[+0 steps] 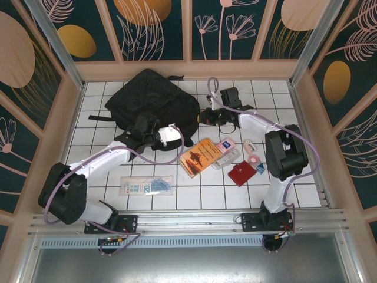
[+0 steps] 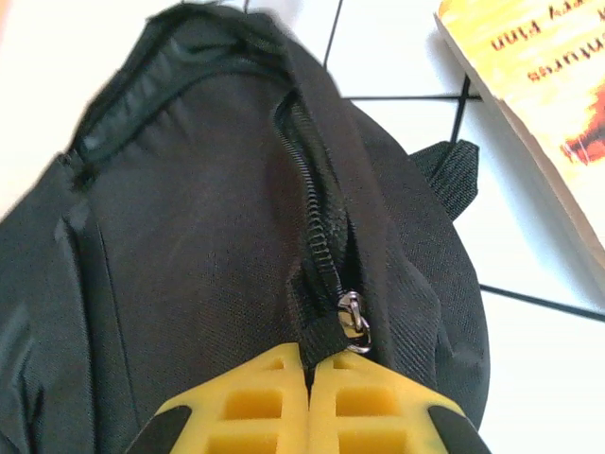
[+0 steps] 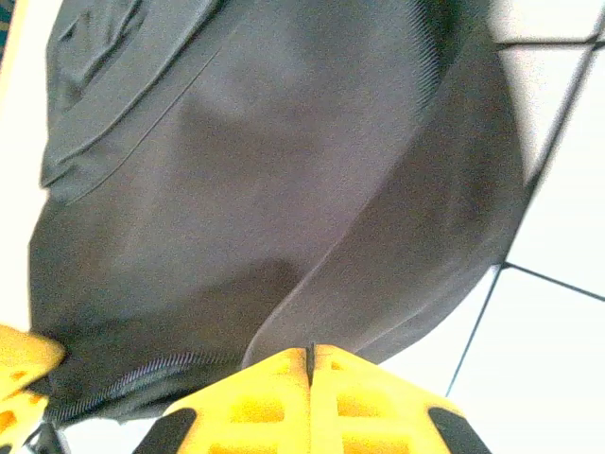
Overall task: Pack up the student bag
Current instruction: Unzip the student bag at the top-center of the table.
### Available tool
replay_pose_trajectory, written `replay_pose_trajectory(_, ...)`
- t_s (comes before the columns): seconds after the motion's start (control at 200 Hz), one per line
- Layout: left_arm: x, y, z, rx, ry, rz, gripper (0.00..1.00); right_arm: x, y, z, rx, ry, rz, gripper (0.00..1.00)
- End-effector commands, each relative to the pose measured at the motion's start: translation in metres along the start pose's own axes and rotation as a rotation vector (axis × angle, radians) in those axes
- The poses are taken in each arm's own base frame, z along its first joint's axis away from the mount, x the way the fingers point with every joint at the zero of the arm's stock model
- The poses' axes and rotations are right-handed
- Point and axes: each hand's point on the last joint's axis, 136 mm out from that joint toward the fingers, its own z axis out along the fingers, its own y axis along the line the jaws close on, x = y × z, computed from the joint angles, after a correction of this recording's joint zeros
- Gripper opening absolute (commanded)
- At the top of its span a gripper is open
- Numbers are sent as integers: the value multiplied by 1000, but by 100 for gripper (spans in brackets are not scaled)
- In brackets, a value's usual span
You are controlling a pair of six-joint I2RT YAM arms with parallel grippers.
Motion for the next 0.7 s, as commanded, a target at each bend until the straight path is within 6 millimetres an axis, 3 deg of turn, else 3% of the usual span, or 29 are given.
replay_pose_trajectory(0.0,15,-6,-5,21,85,-35,0,-27,-24,-17,109,-81,17,0)
replay_pose_trajectory(0.15,27,-3,-4,-28,128,-53,0,-34,-50,-29,197,-110,63,0)
replay_pose_trajectory(0.26,10,1,-1,-2,74,-146,0,-35,-34,-25,132,-98,53,0)
replay_pose_trajectory(0.46,-29,-1,3,73,-77,-241,0,-10,22,-2,48,-38,140,24)
replay_pose_trajectory(0.48,-30,-3,3,77,-87,-241,0,-9,25,-2,28,-35,173,30)
replay_pose_trajectory(0.51,-34,-4,2,76,-107,-240,0,-6,29,-3,5,-33,222,52)
replay_pose_trajectory(0.53,-37,-5,2,78,-117,-240,0,-5,31,-3,-3,-36,249,60)
replay_pose_trajectory(0.696,-50,-6,12,71,-139,-280,0,4,25,-14,62,-72,423,64)
